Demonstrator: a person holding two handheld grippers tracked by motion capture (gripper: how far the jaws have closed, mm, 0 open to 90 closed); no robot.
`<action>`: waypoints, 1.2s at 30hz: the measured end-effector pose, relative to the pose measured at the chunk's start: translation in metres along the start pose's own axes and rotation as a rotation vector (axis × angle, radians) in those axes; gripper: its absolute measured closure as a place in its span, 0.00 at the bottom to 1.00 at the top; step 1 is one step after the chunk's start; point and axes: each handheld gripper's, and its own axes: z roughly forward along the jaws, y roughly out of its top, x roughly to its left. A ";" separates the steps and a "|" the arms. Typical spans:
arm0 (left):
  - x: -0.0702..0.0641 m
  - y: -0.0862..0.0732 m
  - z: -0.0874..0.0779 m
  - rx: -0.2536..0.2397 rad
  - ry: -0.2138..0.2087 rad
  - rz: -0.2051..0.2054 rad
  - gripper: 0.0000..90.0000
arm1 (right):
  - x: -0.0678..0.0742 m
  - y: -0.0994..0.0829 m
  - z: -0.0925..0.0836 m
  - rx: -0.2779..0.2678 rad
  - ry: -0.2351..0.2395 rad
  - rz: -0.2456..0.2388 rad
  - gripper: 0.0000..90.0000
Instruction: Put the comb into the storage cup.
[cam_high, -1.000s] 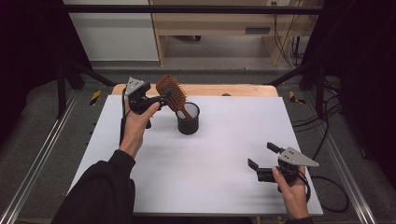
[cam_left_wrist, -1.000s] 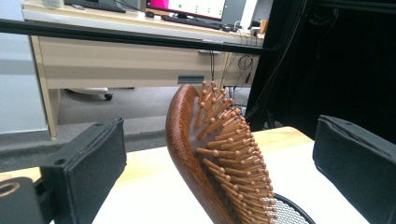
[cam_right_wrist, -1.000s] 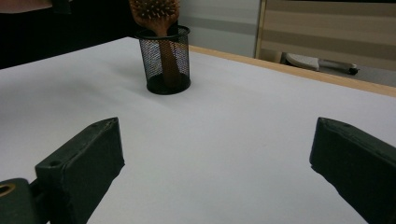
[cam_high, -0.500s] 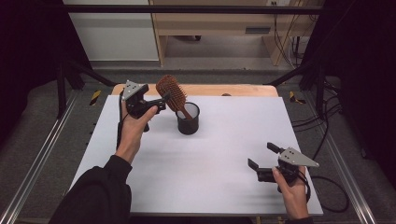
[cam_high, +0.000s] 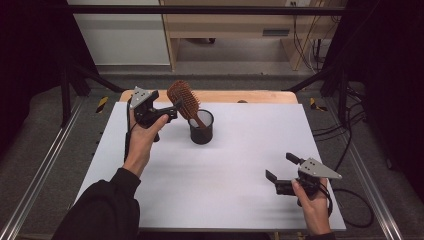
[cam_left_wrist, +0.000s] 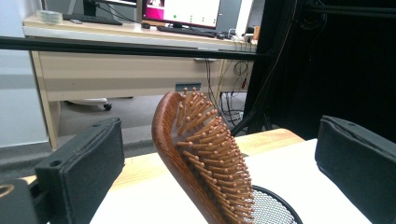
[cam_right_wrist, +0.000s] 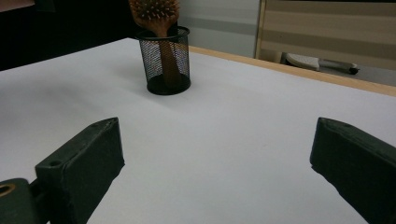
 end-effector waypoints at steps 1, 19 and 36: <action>0.000 0.000 -0.001 0.001 -0.002 -0.001 0.02 | 0.000 0.000 0.000 0.001 0.001 0.000 0.03; -0.005 0.002 -0.018 -0.026 0.003 0.029 0.02 | 0.000 0.000 0.000 0.001 0.000 -0.002 0.03; -0.011 -0.002 -0.045 -0.035 -0.010 0.064 0.02 | 0.001 0.000 0.000 0.005 0.000 -0.001 0.03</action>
